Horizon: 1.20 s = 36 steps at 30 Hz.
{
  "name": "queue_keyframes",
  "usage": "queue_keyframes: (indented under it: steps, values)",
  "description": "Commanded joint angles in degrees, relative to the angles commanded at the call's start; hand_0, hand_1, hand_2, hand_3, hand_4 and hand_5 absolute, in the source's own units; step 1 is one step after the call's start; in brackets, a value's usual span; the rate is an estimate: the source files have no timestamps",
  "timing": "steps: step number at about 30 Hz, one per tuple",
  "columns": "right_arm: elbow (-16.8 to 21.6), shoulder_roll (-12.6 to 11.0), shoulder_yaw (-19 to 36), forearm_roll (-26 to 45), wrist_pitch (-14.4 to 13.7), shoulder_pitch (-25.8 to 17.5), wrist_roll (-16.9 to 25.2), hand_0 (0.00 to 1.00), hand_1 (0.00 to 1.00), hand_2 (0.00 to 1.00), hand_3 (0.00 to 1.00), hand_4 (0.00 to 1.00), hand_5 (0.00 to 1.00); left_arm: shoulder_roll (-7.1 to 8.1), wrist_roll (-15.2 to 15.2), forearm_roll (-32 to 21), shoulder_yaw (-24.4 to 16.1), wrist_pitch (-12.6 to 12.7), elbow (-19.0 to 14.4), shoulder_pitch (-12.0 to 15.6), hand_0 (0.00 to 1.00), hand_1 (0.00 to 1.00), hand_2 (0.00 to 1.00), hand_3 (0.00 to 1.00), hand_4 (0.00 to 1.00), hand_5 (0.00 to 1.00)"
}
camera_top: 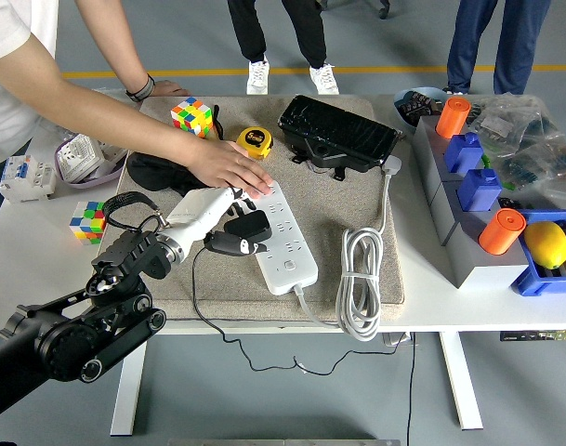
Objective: Put the plug near the board,insert it into the board,press the button,pull the plug out
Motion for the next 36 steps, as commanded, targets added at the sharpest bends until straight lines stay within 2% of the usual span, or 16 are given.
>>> queue_keyframes:
  steps: [2,3,8,9,14,15,20,21,26,27,36]
  values:
    - [0.02,0.00,-0.02,-0.03,0.00,0.01,0.00,0.605,0.607,0.559,0.546,0.757,0.236,-0.15,-0.42,-0.15,0.07,0.51,0.28,-0.08,0.462,0.554,0.532,0.611,0.975,0.386]
    - [0.01,0.00,-0.03,-0.04,0.00,0.05,0.00,0.606,0.606,0.558,0.545,0.757,0.235,-0.20,-0.61,-0.18,0.05,0.75,0.35,-0.15,0.411,0.527,0.514,0.572,0.925,0.336]
    - [0.01,0.09,0.17,-0.08,-0.01,0.07,0.01,0.606,0.606,0.558,0.545,0.757,0.235,-0.66,-1.31,-0.36,0.45,1.79,1.15,-0.71,0.411,0.527,0.514,0.572,0.925,0.336]
    - [0.01,0.08,0.23,-0.09,-0.02,0.07,0.01,0.605,0.606,0.558,0.545,0.757,0.235,-0.73,-1.40,-0.38,0.50,1.91,1.28,-0.78,0.373,0.491,0.504,0.554,0.843,0.232]
    - [0.03,0.03,0.30,-0.16,-0.02,0.08,0.00,0.605,0.606,0.558,0.545,0.757,0.235,-1.06,-0.90,0.19,0.92,1.45,1.99,-1.16,0.373,0.491,0.504,0.554,0.843,0.232]
    - [0.04,0.02,0.30,-0.17,-0.02,0.09,0.00,0.606,0.607,0.559,0.545,0.758,0.235,-1.08,-0.85,0.23,0.93,1.39,2.03,-1.17,0.336,0.481,0.494,0.544,0.825,0.149]
    - [0.11,0.11,0.37,-0.25,-0.05,0.09,0.01,0.606,0.607,0.559,0.545,0.758,0.235,-1.10,-0.97,0.72,1.18,1.70,2.50,-1.22,0.336,0.481,0.494,0.544,0.825,0.149]
    - [0.14,0.11,0.38,-0.30,-0.05,0.05,0.01,0.605,0.607,0.558,0.545,0.757,0.235,-1.09,-0.94,0.83,1.21,1.71,2.52,-1.21,0.272,0.434,0.427,0.528,0.800,0.099]
    - [0.15,0.17,0.54,-0.40,-0.06,0.04,0.02,0.605,0.607,0.558,0.545,0.757,0.235,-1.00,-0.92,1.07,1.39,2.14,2.49,-1.28,0.272,0.434,0.427,0.528,0.800,0.099]
    - [0.17,0.18,0.60,-0.42,-0.06,0.03,0.02,0.605,0.607,0.559,0.545,0.758,0.235,-0.99,-1.00,0.97,1.50,2.29,2.52,-1.29,0.236,0.372,0.326,0.503,0.788,0.090]
    - [0.16,0.23,0.74,-0.46,-0.03,-0.09,0.04,0.606,0.607,0.558,0.545,0.758,0.235,-0.83,-3.21,-0.64,1.51,4.12,2.67,-1.08,0.224,0.364,0.310,0.490,0.784,0.087]
